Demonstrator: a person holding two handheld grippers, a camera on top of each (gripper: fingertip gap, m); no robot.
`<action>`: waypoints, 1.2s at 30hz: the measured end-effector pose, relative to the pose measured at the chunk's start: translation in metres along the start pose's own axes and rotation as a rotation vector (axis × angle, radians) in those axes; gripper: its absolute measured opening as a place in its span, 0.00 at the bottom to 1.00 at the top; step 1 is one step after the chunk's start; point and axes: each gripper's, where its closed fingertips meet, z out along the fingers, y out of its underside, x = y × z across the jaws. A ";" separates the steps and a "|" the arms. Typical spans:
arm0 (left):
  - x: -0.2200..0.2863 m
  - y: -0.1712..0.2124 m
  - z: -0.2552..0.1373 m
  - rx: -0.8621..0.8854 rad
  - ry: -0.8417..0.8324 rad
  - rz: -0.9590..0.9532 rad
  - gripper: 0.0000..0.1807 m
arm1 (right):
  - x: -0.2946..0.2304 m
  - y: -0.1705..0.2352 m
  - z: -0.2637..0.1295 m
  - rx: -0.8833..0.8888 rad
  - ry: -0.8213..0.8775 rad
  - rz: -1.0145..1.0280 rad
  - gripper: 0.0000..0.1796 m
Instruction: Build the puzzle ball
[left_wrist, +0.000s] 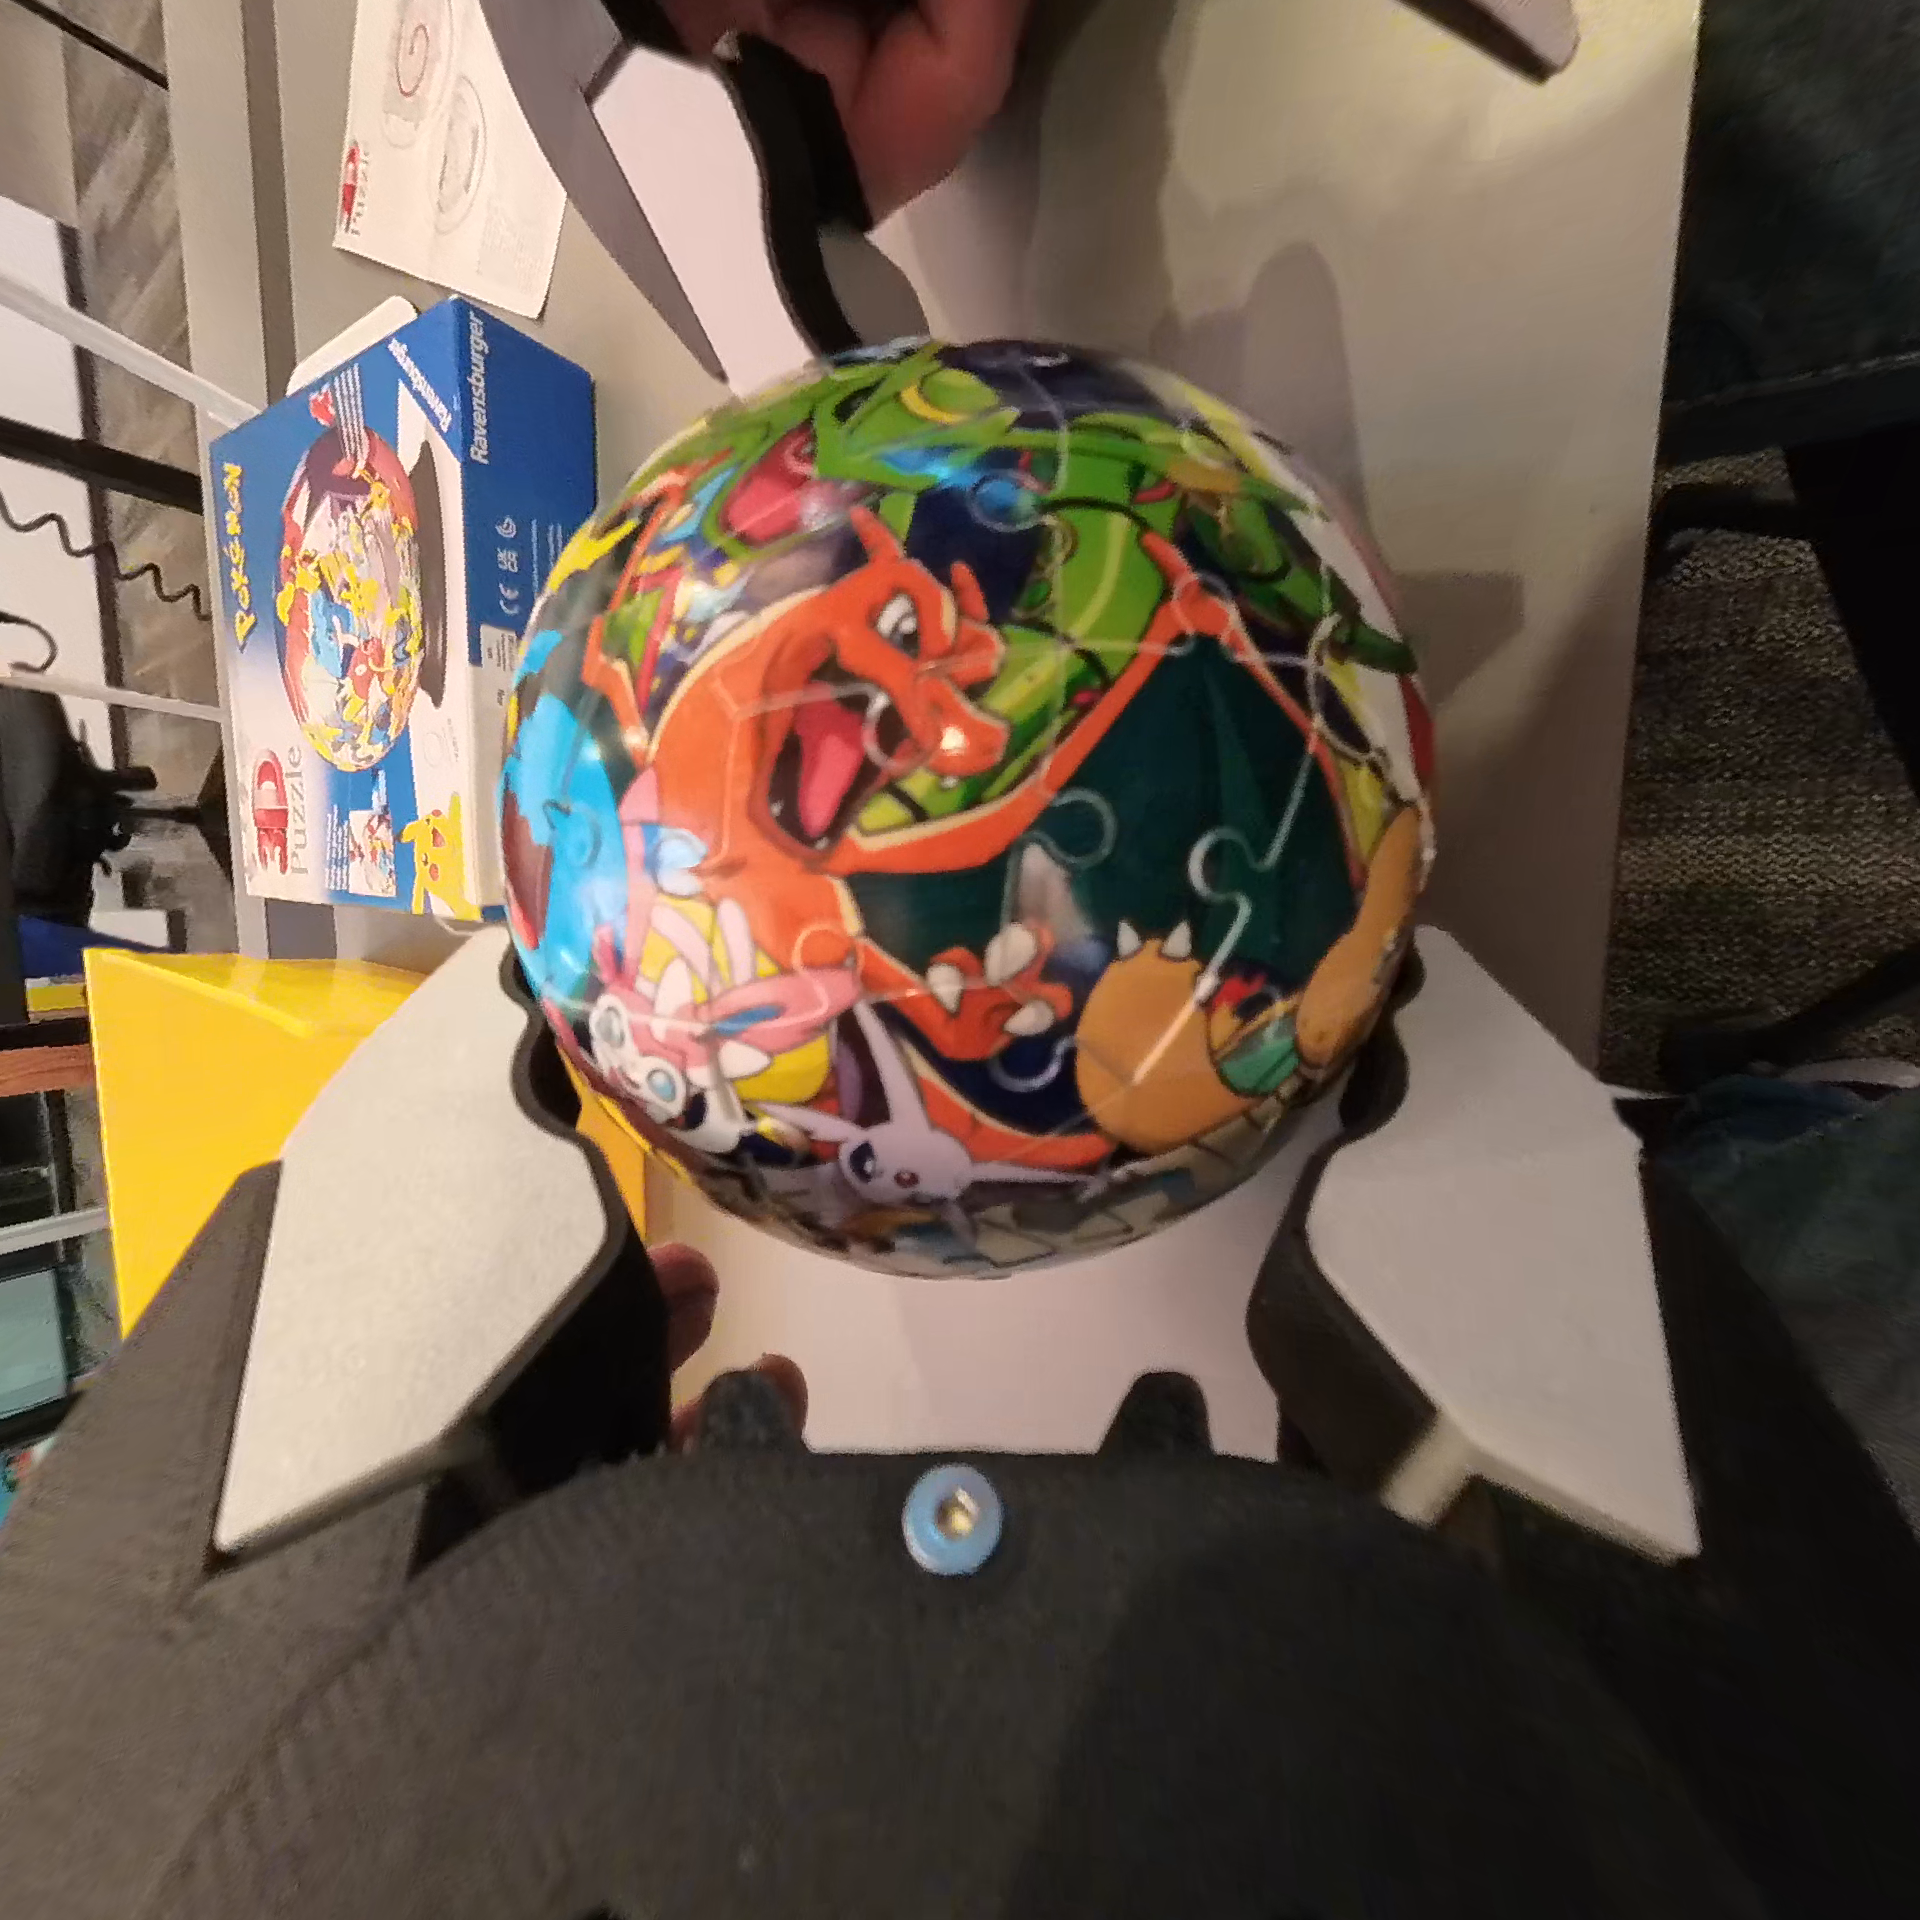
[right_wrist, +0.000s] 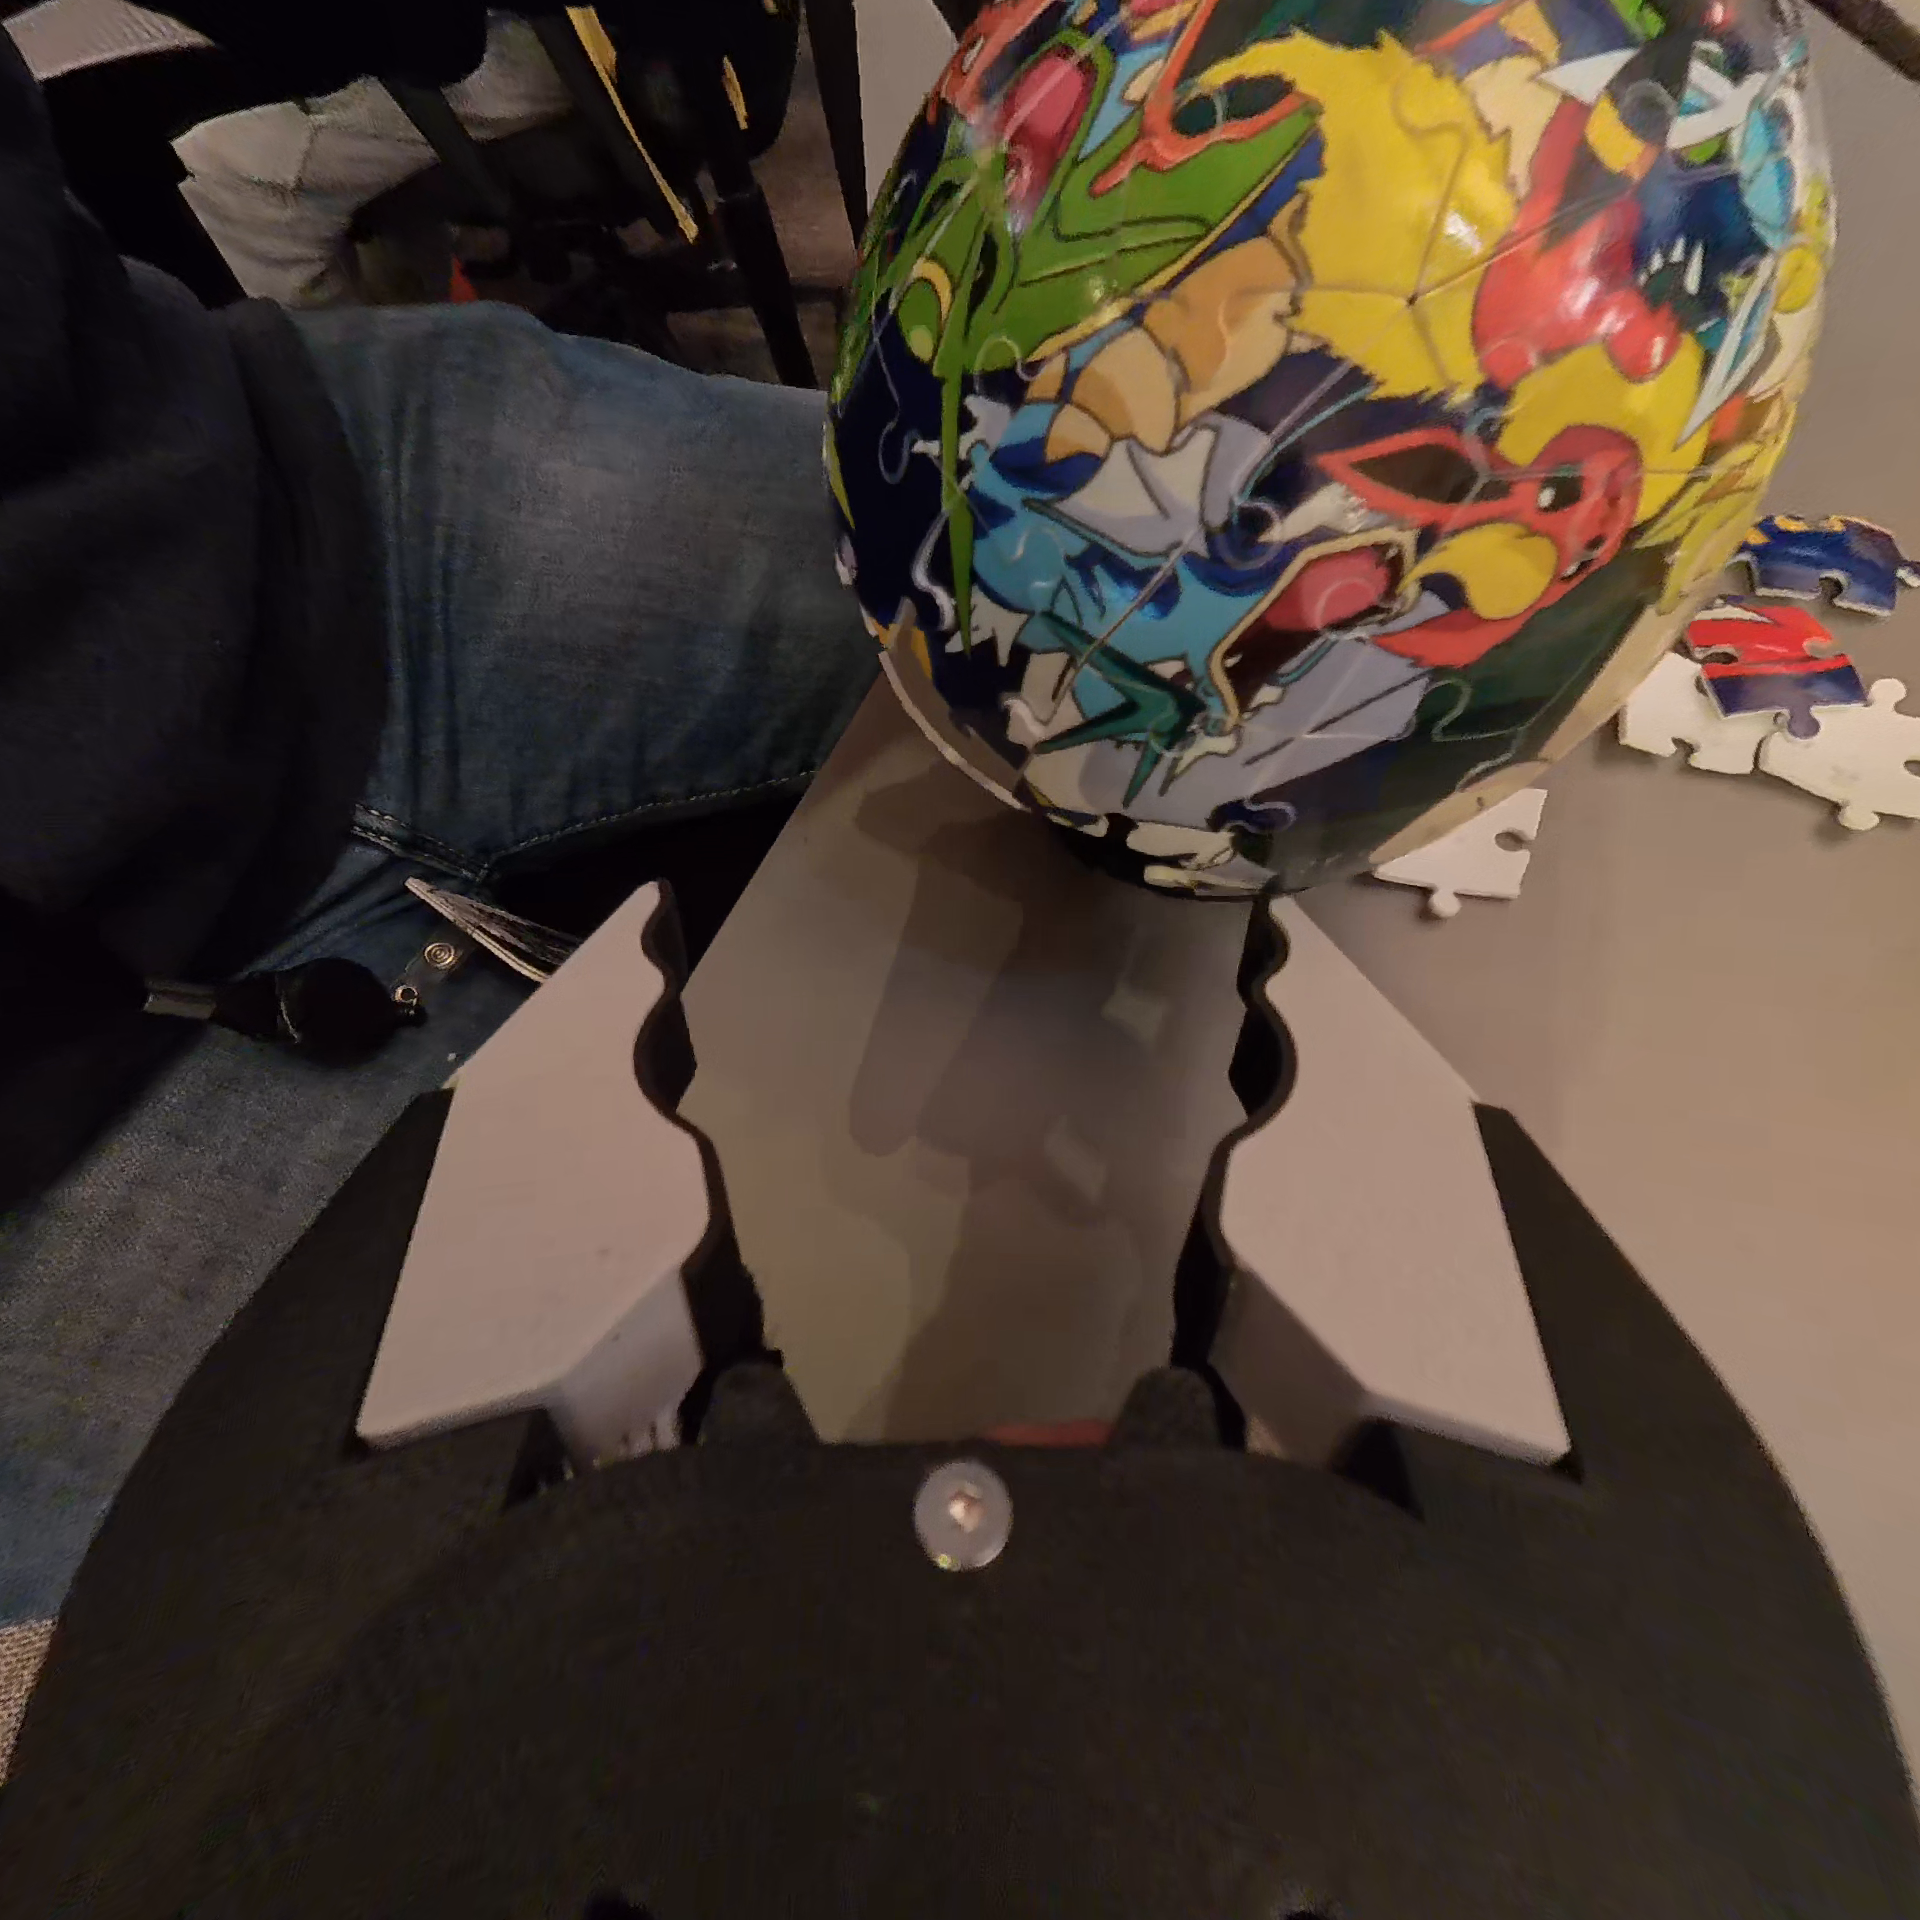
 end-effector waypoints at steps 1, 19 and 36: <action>0.000 0.000 0.000 -0.013 0.002 0.009 0.79 | 0.000 0.000 0.000 -0.002 0.000 0.000 0.58; -0.002 0.003 0.000 -0.002 0.023 -0.013 0.79 | -0.012 -0.003 -0.011 0.023 0.020 -0.105 0.57; -0.001 0.014 -0.002 -0.078 0.020 -0.031 0.80 | -0.011 0.008 -0.010 0.019 0.029 -0.100 0.57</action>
